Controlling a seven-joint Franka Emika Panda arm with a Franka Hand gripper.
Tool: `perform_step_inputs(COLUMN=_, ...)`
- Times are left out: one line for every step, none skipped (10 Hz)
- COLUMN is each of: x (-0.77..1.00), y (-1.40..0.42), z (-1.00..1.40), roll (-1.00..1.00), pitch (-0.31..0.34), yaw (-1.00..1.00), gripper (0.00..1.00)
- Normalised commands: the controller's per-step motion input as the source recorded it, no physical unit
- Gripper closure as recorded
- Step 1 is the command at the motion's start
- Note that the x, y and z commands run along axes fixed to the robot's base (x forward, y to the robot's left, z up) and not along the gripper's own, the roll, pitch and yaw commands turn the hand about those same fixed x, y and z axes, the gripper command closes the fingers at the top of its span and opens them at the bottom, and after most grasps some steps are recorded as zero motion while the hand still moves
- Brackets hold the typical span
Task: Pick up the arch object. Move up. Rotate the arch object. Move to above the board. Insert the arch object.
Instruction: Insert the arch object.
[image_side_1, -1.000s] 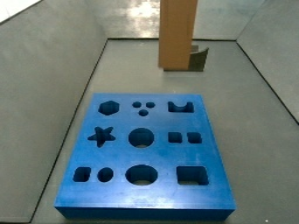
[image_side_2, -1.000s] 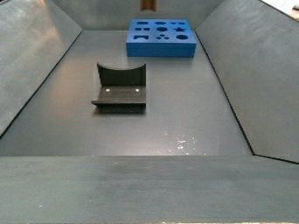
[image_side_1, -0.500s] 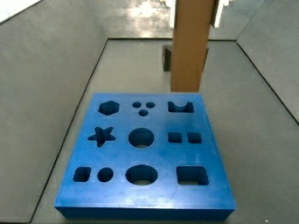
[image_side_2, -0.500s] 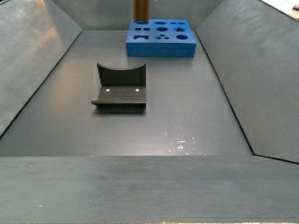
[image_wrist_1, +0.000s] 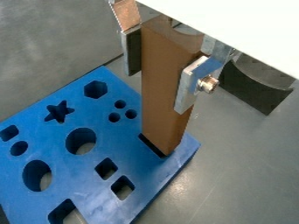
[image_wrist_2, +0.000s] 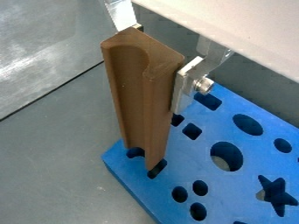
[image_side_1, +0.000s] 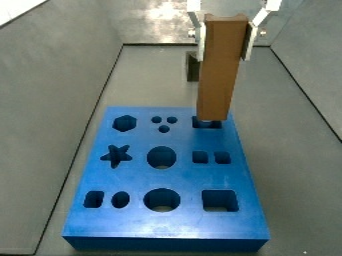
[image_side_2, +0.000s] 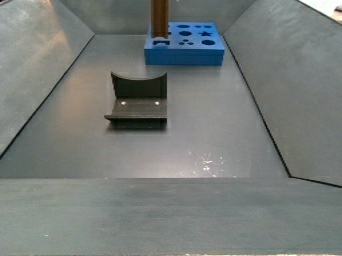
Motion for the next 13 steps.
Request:
perform_step_inputs(x=-0.01, y=0.00, z=-0.21, roll=0.03, pitch=-0.001, yaw=0.00, gripper=1.00)
perform_step_inputs(x=0.00, y=0.00, z=-0.21, roll=0.03, pitch=0.000, yaw=0.00, gripper=1.00)
perform_step_inputs(x=0.00, y=-0.01, z=-0.25, roll=0.05, pitch=0.000, yaw=0.00, gripper=1.00)
perform_step_inputs(x=0.00, y=-0.05, z=-0.23, roll=0.04, pitch=0.000, yaw=0.00, gripper=1.00)
perform_step_inputs(x=0.25, y=-0.06, z=-0.23, roll=0.02, pitch=0.000, yaw=0.00, gripper=1.00)
perform_step_inputs(x=0.38, y=-0.01, z=-0.24, roll=0.01, pitch=0.000, yaw=-0.03, gripper=1.00)
perform_step_inputs(x=0.31, y=0.00, z=-0.25, roll=0.03, pitch=0.000, yaw=-0.01, gripper=1.00)
perform_step_inputs(x=0.30, y=0.00, z=-0.23, roll=0.01, pitch=0.000, yaw=0.00, gripper=1.00)
perform_step_inputs(x=0.20, y=0.00, z=-0.25, roll=0.04, pitch=0.000, yaw=0.00, gripper=1.00)
perform_step_inputs(x=0.05, y=-0.04, z=-0.37, roll=0.09, pitch=0.000, yaw=0.00, gripper=1.00)
perform_step_inputs(x=0.00, y=-0.07, z=-0.43, roll=0.13, pitch=-0.001, yaw=0.00, gripper=1.00)
perform_step_inputs(x=0.00, y=-0.09, z=-0.51, roll=0.17, pitch=0.000, yaw=0.00, gripper=1.00)
perform_step_inputs(x=0.01, y=-0.10, z=-0.57, roll=0.20, pitch=0.000, yaw=0.00, gripper=1.00)
